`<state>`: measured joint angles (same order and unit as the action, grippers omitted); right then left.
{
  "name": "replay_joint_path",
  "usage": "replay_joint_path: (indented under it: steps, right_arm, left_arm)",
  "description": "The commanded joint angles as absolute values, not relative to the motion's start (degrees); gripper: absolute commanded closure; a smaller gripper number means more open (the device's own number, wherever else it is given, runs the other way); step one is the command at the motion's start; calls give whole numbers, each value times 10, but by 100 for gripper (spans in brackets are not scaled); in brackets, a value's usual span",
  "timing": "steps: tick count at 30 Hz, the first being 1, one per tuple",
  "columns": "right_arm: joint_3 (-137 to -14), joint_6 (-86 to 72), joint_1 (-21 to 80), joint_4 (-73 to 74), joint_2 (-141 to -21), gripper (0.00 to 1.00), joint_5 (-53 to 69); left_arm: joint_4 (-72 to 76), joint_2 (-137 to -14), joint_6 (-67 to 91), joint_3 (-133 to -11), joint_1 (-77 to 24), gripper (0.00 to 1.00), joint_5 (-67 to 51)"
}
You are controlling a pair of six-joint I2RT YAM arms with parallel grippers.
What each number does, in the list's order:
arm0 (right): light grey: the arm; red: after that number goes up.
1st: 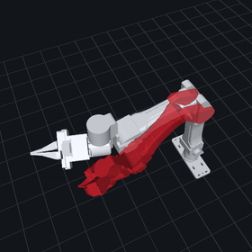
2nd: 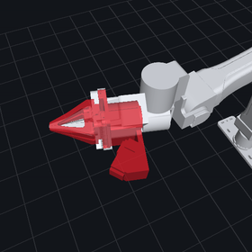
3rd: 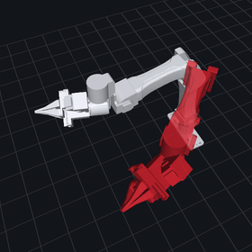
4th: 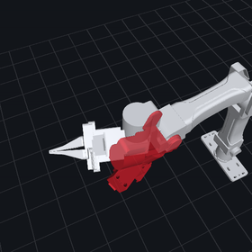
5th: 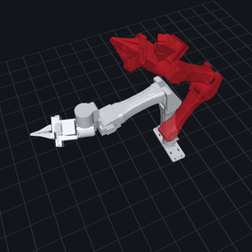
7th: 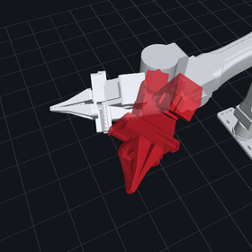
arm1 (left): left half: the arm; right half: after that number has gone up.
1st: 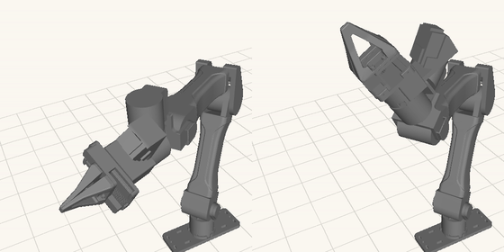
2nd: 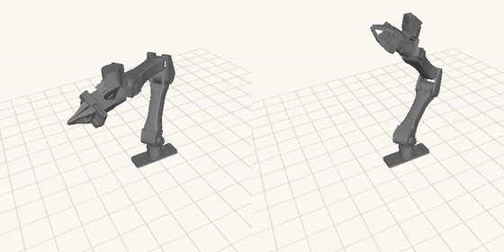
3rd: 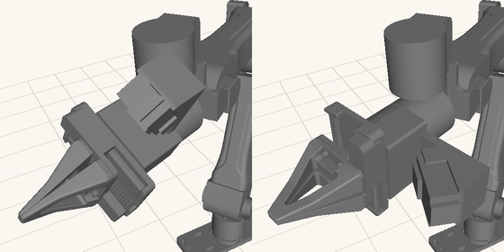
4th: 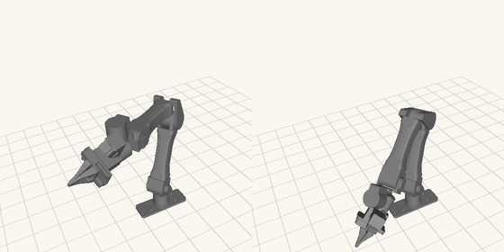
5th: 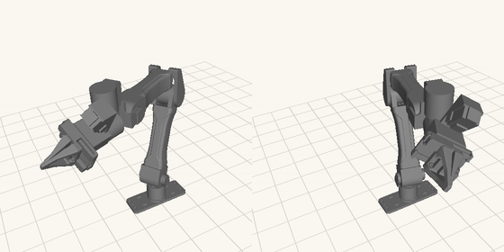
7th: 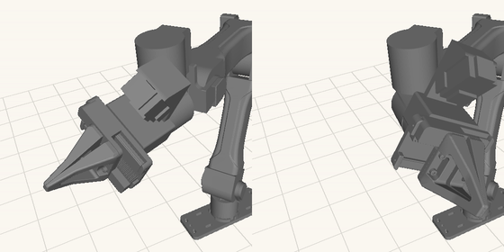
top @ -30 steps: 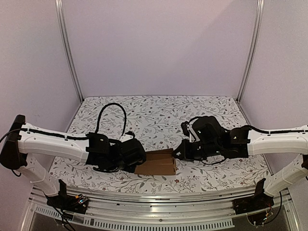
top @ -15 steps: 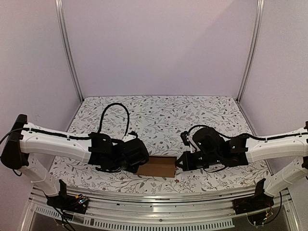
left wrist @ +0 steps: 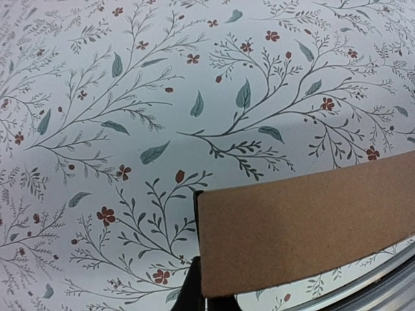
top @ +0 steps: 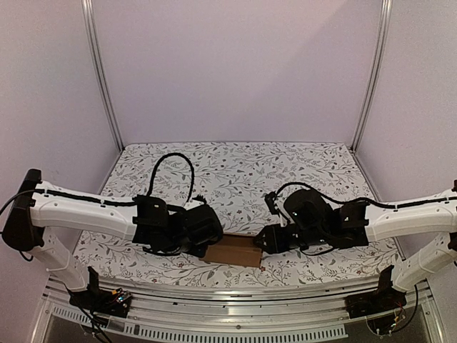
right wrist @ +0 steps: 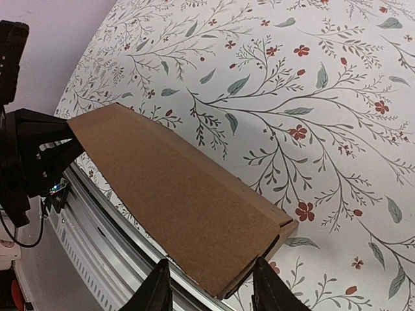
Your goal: Fold the paper box
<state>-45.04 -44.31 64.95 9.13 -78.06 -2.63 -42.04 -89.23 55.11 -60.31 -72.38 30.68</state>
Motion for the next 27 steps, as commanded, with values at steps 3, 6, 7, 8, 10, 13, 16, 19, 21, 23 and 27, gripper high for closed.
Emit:
replay_joint_path:
  steps: [3, 6, 7, 8, 10, 13, 16, 19, 21, 23, 27]
  right_arm:
    - [-511, -397, 654, 171, -750, 54, -69]
    - [-538, -378, 655, 206, -742, 54, -90]
    - [-547, -372, 654, 211, -741, 54, -93]
    - [-554, -365, 655, 213, -741, 55, -93]
    - [-568, -360, 654, 211, -745, 59, -88]
    - [-584, -357, 654, 196, -762, 74, -83]
    - [-593, -361, 655, 182, -786, 91, -90]
    - [-594, -372, 665, 156, -817, 100, -114]
    - [-595, -381, 672, 130, -838, 100, -128]
    - [-602, -393, 683, 116, -863, 100, -148]
    - [-625, -413, 718, 109, -909, 100, -233]
  left_arm:
    - [-451, -872, 551, -606, -736, 100, 294]
    - [-453, -868, 553, -602, -736, 100, 292]
    - [-452, -868, 554, -600, -736, 100, 292]
    - [-451, -868, 555, -600, -736, 100, 291]
    - [-451, -869, 555, -599, -737, 100, 291]
    - [-447, -869, 557, -598, -737, 100, 289]
    - [-445, -868, 559, -596, -738, 100, 288]
    - [-443, -867, 562, -592, -738, 100, 287]
    - [-442, -865, 563, -589, -740, 100, 285]
    - [-441, -863, 564, -588, -740, 100, 282]
    - [-431, -856, 561, -581, -739, 100, 274]
